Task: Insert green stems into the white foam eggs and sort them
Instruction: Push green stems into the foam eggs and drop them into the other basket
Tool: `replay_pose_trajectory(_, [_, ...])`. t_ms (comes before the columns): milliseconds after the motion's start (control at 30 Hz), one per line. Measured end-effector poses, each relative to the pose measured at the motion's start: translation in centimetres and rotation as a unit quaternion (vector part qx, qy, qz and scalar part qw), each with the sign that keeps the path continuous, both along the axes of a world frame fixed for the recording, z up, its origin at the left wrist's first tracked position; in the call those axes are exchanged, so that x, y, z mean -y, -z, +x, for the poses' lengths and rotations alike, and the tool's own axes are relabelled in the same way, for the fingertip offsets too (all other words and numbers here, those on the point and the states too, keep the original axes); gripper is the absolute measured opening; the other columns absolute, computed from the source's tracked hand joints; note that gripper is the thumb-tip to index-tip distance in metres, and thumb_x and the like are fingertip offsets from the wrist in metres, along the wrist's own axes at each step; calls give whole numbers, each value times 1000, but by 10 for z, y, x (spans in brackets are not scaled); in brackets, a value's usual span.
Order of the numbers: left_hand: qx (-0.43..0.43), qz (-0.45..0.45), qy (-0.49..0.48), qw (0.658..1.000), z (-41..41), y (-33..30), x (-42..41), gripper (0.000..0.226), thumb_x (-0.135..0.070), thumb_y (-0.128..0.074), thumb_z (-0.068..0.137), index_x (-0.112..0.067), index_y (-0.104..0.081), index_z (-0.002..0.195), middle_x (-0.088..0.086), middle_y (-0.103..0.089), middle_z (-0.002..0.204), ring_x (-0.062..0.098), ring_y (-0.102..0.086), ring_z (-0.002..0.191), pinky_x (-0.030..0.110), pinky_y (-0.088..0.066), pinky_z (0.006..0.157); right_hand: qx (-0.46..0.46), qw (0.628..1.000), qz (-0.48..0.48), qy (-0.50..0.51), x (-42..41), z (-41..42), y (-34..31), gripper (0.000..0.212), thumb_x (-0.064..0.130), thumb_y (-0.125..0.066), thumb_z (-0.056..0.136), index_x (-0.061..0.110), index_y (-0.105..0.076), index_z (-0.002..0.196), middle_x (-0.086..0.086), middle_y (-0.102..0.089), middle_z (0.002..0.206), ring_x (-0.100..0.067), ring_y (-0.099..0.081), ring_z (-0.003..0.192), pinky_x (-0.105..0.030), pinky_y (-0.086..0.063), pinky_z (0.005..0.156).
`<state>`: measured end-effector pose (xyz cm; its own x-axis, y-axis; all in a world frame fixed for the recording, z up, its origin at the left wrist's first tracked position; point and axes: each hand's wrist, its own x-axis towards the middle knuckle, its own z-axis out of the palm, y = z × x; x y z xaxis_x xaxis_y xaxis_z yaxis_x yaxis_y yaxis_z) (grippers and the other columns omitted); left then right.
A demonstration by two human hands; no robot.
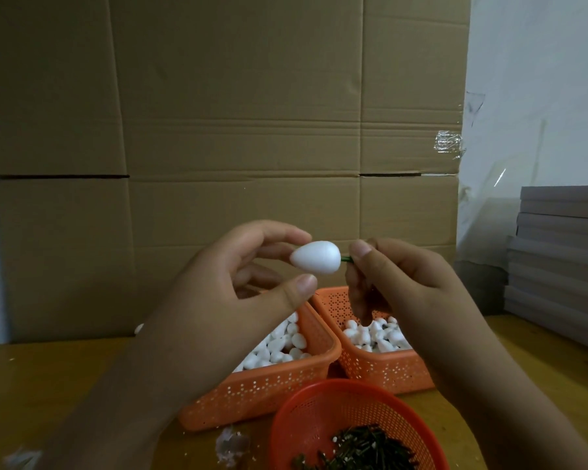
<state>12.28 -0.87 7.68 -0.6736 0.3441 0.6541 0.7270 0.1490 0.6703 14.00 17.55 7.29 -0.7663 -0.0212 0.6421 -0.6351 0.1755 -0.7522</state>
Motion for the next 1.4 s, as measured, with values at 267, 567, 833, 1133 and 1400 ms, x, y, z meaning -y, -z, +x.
replay_pose_trajectory(267, [-17, -3, 3, 1000, 1, 1, -3, 29, -37, -68, 73, -49, -64, 99, -22, -70, 104, 4, -71, 82, 26, -58, 71, -7, 1000, 0, 2, 4, 0, 1, 39, 31, -52, 89, 15, -60, 55, -1, -55, 50, -9, -50, 45, -17, -45, 48])
replay_pose_trajectory(567, [-10, 24, -18, 999, -2, 2, -4, 24, -48, -63, 73, -44, -68, 96, -15, -73, 94, 5, -70, 72, 15, -51, 64, -9, 1000, 2, -8, 1, -1, 2, 13, 31, -64, 81, 19, -70, 80, 2, -66, 69, -8, -61, 60, -21, -51, 57])
replay_pose_trajectory(833, [-8, 10, -17, 1000, -2, 3, -5, 28, -48, -65, 72, -50, -63, 100, -22, -70, 100, 4, -70, 80, 23, -53, 68, -42, 998, 36, 23, 2, -2, 4, 26, 41, -63, 73, 18, -71, 83, 3, -66, 68, -5, -63, 61, -23, -54, 61])
replay_pose_trajectory(1133, [-24, 10, -46, 999, -6, 8, -9, 22, -44, -62, 76, -48, -64, 98, -19, -71, 96, 6, -69, 75, 31, -54, 71, -75, 988, 100, 86, 1, -2, 3, 12, 38, -60, 78, 27, -65, 79, 8, -67, 72, -8, -64, 65, -30, -54, 63])
replay_pose_trajectory(1400, [-9, 59, -68, 996, -7, 10, -11, 16, -51, -57, 90, -38, -63, 95, -13, -71, 87, 4, -65, 62, 25, -48, 61, -97, 984, 102, 113, -5, -2, 3, 12, 31, -55, 84, 21, -61, 82, 8, -68, 75, -5, -66, 66, -21, -53, 59])
